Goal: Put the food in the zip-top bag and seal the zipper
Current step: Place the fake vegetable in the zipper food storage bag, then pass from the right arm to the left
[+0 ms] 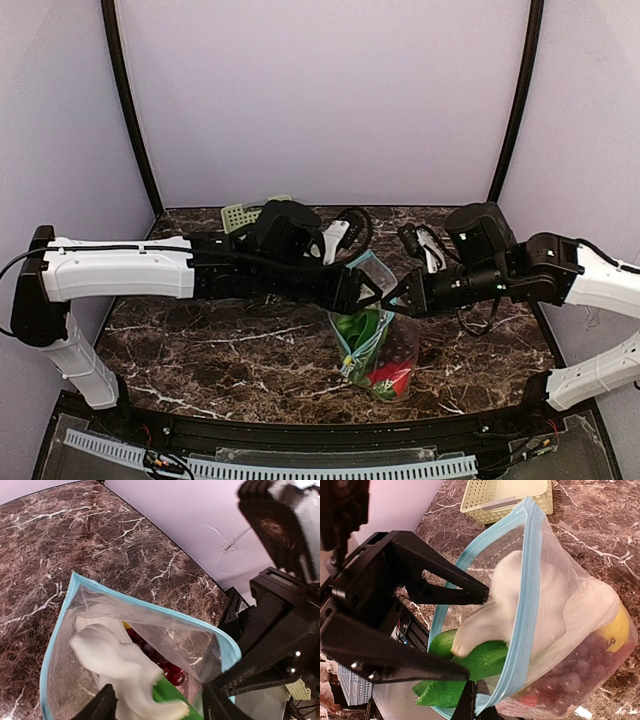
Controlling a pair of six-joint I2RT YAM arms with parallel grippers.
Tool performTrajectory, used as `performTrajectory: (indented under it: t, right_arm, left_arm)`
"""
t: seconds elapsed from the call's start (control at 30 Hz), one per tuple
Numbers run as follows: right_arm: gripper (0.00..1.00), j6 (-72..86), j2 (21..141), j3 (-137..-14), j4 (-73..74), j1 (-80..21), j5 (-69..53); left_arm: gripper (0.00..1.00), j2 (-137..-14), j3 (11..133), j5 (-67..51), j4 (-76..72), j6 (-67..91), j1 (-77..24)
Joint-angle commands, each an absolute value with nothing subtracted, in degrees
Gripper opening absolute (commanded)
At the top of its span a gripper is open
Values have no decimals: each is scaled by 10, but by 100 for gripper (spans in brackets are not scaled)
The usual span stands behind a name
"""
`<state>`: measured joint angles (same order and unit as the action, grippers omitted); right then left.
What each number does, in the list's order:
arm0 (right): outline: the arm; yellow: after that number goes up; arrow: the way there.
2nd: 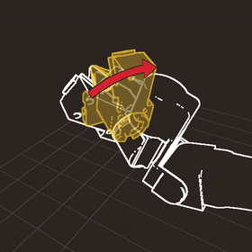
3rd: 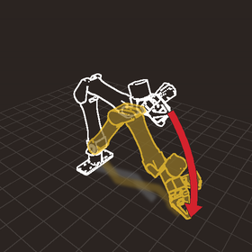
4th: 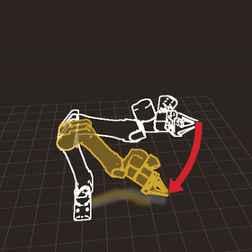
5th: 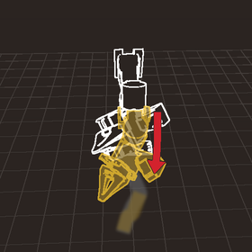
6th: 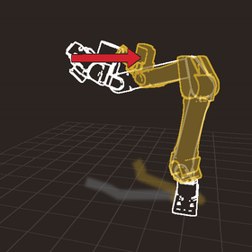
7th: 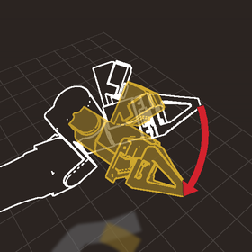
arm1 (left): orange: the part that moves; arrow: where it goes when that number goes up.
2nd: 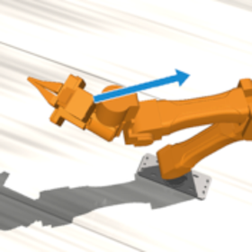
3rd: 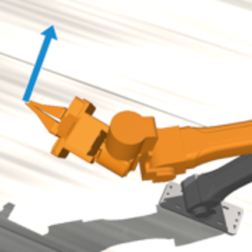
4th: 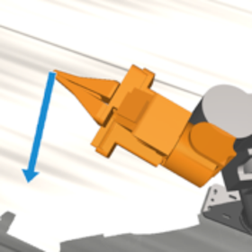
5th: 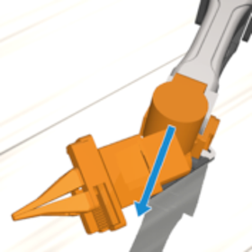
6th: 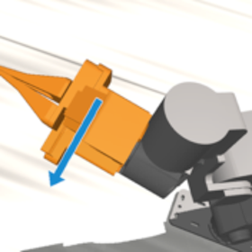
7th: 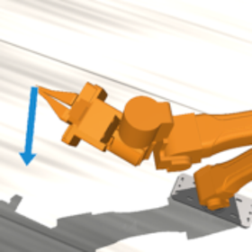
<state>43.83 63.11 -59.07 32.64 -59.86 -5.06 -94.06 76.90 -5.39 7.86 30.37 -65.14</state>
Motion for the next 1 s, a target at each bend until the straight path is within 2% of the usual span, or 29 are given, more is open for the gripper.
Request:
performTrajectory:
  t: [0.0,0.13,0.37,0.57,0.8,0.97]
  right_arm:
    - [0,448,613,-588,282,-596,-21]
    - [0,459,605,-587,280,-597,10]
    - [0,480,588,-573,247,-596,43]
    - [0,478,600,-587,238,-597,57]
    - [0,477,614,-597,233,-596,62]
    - [0,476,619,-601,232,-597,61]
  left_arm:
    - [65,-881,772,-90,79,279,-653]
    - [69,-837,760,-87,90,274,-653]
    - [71,-750,703,-117,147,263,-654]
    - [74,-695,618,-147,167,287,-655]
    - [74,-711,588,-176,161,303,-683]
    - [69,-740,596,-160,161,295,-692]
